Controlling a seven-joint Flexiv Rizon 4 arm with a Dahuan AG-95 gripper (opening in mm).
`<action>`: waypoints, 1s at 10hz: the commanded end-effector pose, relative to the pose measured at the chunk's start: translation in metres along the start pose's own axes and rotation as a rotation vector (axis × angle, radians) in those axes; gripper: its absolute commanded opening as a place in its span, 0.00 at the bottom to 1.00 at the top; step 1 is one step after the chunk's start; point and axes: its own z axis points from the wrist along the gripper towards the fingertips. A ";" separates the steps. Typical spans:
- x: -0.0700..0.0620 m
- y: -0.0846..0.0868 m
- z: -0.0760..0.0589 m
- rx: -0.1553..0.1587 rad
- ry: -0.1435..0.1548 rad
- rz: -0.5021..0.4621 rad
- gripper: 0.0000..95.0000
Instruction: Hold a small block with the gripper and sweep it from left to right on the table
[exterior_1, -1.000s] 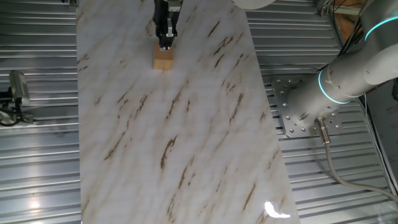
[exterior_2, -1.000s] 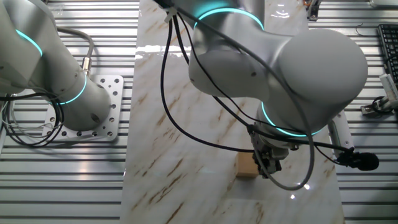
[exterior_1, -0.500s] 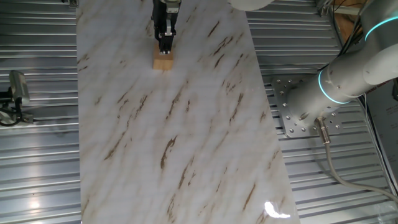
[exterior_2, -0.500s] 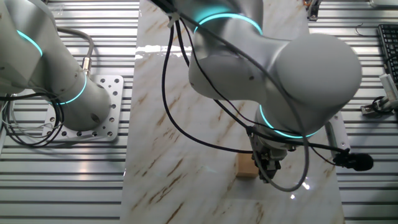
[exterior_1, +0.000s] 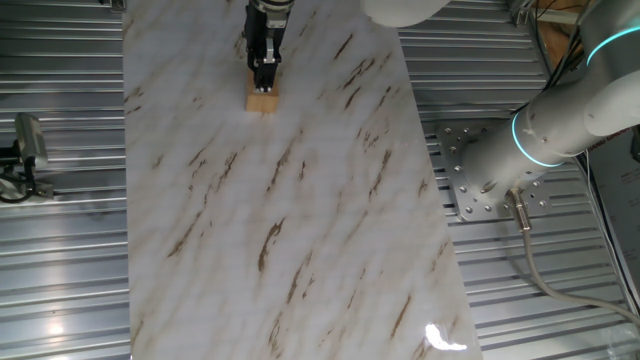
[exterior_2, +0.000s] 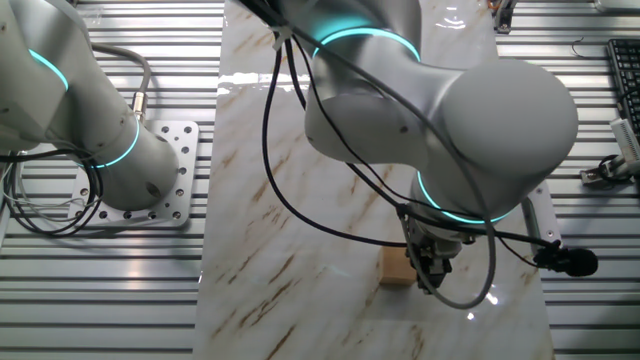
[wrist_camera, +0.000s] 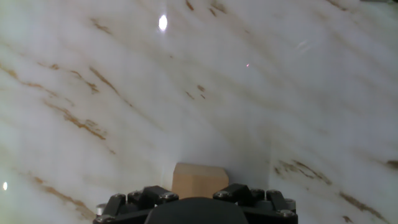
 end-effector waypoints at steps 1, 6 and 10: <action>0.001 0.000 0.000 0.004 -0.001 0.001 0.80; 0.001 0.000 0.000 0.004 -0.001 0.001 0.80; 0.001 0.000 0.000 -0.017 0.005 -0.022 0.80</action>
